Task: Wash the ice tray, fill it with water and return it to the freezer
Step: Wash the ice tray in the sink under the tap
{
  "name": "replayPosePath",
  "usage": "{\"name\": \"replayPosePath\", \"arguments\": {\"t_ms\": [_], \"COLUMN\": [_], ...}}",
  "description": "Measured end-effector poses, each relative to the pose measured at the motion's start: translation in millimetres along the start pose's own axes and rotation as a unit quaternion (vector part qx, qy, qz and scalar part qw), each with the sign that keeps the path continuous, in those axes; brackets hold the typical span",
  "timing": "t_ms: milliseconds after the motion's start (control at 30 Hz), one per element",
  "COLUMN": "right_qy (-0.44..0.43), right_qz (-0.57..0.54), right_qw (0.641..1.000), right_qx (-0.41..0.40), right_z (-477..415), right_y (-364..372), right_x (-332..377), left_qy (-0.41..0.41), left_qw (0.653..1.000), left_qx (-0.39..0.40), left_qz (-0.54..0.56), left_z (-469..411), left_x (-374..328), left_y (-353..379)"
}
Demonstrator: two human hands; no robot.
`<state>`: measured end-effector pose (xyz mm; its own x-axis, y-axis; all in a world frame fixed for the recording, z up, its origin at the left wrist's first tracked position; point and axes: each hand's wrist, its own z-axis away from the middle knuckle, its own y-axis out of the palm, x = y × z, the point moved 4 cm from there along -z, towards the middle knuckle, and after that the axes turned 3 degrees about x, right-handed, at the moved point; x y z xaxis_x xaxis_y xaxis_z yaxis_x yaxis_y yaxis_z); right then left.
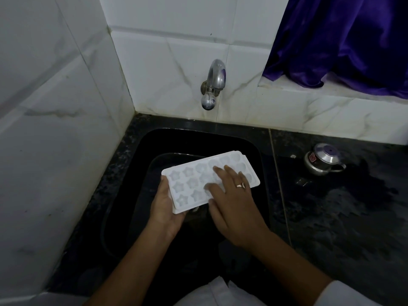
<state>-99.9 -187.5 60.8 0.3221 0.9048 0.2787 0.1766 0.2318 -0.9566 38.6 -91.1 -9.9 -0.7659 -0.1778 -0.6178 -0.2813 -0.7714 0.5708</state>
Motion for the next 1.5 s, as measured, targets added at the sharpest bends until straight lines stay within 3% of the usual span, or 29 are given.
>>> {"name": "replayPosePath", "arguments": {"t_ms": [100,233,367,533,700,833,1000,1133,1300,1500], "right_qy": [-0.047,-0.005,-0.036,0.017,-0.003,0.029,-0.013,0.020,-0.014,0.008], "right_qz": [0.021,0.005,0.027,0.015,0.041,0.016,0.054,0.026,0.063,0.040], "right_qw": [0.998,1.000,0.999,1.000,0.999,0.999,0.998,0.999,0.997,0.999], "right_qx": [0.024,0.021,0.026,0.012,0.025,0.012,0.027,0.017,0.031,0.024], "right_z": [6.0,-0.3,6.1,1.5,11.5,5.3,11.8,4.0,12.7,5.7], "right_y": [7.1,4.2,9.9,1.8,11.6,8.2,14.8,8.8,16.9,15.3], "right_x": [5.6,1.9,4.5,-0.9,-2.2,2.5,1.4,5.9,3.0,11.1], "left_qy": [-0.006,-0.012,-0.020,-0.024,-0.024,-0.037,-0.027,-0.033,-0.025,-0.042], "left_qw": [1.000,1.000,1.000,1.000,1.000,0.999,0.999,0.999,0.999,0.998], "left_qx": [0.008,0.016,0.009,0.007,0.013,0.020,0.012,0.016,0.010,0.033], "left_qz": [0.018,0.013,0.019,0.009,0.011,0.012,0.029,0.013,0.021,0.028], "left_z": [1.4,7.6,5.1,7.1,6.8,13.7,11.1,14.6,9.4,10.5], "left_x": [0.7,7.5,8.4,9.9,6.8,12.9,5.0,10.7,6.0,14.8], "left_y": [4.2,12.8,12.9,23.8,19.2,24.9,17.7,22.1,14.0,21.4]}}
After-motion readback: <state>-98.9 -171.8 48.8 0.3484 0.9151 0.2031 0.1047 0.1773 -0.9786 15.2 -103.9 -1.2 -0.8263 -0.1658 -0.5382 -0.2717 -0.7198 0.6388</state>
